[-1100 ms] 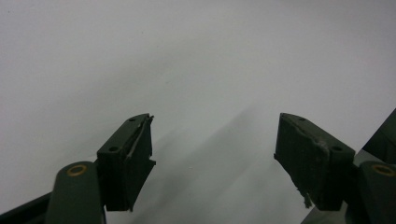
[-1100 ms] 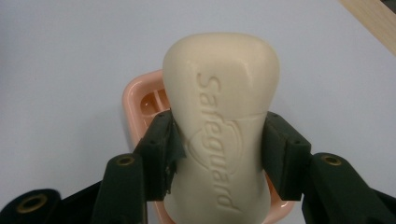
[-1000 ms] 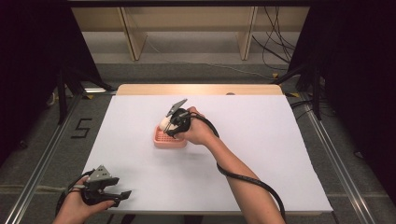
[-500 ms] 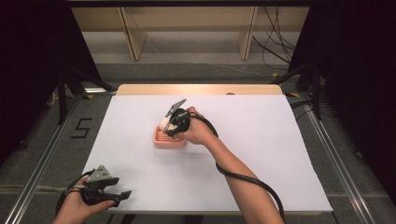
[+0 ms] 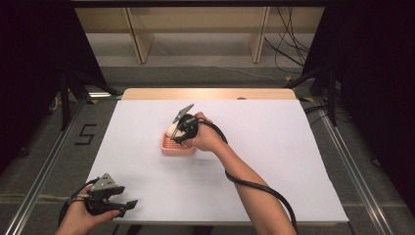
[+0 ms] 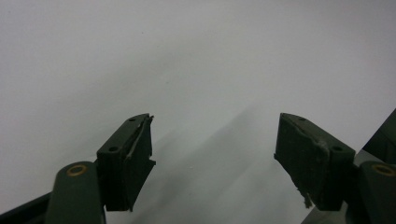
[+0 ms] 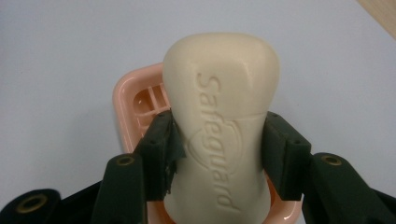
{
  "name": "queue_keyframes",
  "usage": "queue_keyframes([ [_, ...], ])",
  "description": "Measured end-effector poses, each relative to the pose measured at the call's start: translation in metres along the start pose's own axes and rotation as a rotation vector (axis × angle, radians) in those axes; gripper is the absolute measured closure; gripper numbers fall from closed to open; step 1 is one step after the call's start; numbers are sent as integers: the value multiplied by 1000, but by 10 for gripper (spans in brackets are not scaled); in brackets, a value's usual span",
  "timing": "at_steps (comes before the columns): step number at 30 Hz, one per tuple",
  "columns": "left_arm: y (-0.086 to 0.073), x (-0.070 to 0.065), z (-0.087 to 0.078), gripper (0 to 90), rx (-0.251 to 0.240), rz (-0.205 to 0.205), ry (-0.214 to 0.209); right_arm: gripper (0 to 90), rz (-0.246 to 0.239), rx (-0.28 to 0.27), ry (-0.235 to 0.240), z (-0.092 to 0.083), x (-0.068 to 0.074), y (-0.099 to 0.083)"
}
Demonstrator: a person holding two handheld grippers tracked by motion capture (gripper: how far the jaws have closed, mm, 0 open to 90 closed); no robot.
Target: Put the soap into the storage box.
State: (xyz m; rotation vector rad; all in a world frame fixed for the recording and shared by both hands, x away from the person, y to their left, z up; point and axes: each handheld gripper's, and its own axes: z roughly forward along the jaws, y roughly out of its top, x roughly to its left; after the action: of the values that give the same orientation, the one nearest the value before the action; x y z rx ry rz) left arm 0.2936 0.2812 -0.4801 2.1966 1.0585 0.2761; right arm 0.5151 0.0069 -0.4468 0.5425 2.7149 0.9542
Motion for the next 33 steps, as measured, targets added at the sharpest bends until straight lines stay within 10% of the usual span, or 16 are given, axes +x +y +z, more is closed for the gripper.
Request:
queue_keyframes([
  [33,-1,-1,2,266,2,-6,10,499,-14,42,18,7,0,-2],
])
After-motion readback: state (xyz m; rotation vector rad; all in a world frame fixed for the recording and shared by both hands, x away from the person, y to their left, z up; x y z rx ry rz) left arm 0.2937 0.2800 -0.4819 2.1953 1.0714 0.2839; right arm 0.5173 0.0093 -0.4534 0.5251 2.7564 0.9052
